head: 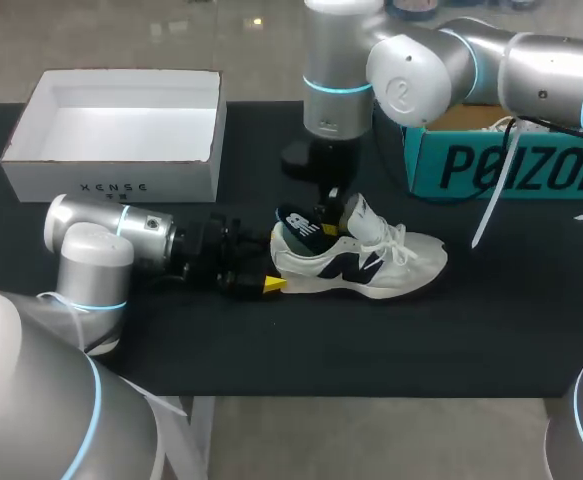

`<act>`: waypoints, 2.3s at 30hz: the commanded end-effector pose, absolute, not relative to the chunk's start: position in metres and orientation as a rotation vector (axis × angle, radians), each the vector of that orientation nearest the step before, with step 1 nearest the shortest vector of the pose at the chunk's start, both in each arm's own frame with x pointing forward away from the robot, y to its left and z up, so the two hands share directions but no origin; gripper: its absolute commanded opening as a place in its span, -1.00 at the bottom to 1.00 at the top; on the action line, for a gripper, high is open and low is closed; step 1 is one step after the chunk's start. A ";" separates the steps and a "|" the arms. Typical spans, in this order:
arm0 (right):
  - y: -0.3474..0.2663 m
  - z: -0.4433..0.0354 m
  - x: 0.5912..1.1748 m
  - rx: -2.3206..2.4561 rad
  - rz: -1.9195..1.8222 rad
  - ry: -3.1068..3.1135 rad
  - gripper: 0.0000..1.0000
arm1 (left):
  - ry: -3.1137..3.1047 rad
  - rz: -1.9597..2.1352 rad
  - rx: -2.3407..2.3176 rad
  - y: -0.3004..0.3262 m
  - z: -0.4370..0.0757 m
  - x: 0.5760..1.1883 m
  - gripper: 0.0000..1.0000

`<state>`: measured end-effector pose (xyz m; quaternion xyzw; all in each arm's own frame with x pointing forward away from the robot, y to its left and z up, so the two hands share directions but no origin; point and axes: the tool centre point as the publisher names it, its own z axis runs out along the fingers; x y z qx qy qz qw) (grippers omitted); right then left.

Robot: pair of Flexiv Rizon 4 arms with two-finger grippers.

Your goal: Take the shoe out of the shoebox, open the shoe tongue, remove and reinsert the insole, then place the shoe into the shoebox

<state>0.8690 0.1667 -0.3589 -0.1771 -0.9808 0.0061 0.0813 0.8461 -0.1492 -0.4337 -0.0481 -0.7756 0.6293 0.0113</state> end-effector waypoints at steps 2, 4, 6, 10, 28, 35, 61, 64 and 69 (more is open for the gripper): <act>0.190 -0.355 0.882 -0.522 0.017 -2.934 -1.00 | -2.421 1.960 -0.150 -0.151 -0.436 0.846 -1.00; 0.192 -0.350 0.884 -0.523 -0.003 -2.941 -1.00 | -2.421 1.960 -0.150 -0.151 -0.436 0.846 -1.00; 0.192 -0.342 0.886 -0.536 -0.032 -2.949 -1.00 | -2.421 1.960 -0.150 -0.151 -0.436 0.846 -1.00; 0.190 -0.320 0.894 -0.571 -0.099 -2.967 -1.00 | -2.421 1.960 -0.150 -0.151 -0.436 0.846 -1.00; 0.173 -0.153 0.925 -0.797 -0.385 -3.102 -1.00 | -2.421 1.960 -0.150 -0.151 -0.436 0.846 -1.00; 0.153 -0.093 0.927 -0.908 -0.453 -3.110 -1.00 | -2.421 1.960 -0.150 -0.151 -0.436 0.846 -1.00; 0.145 -0.055 0.922 -1.044 -0.393 -3.038 -1.00 | -2.421 1.960 -0.150 -0.151 -0.436 0.846 -1.00; 0.145 -0.055 0.922 -1.044 -0.393 -3.038 -1.00 | -2.421 1.960 -0.150 -0.151 -0.436 0.846 -1.00; 0.138 -0.045 0.888 -1.073 -0.448 -2.982 -1.00 | -2.421 1.960 -0.150 -0.151 -0.436 0.846 -1.00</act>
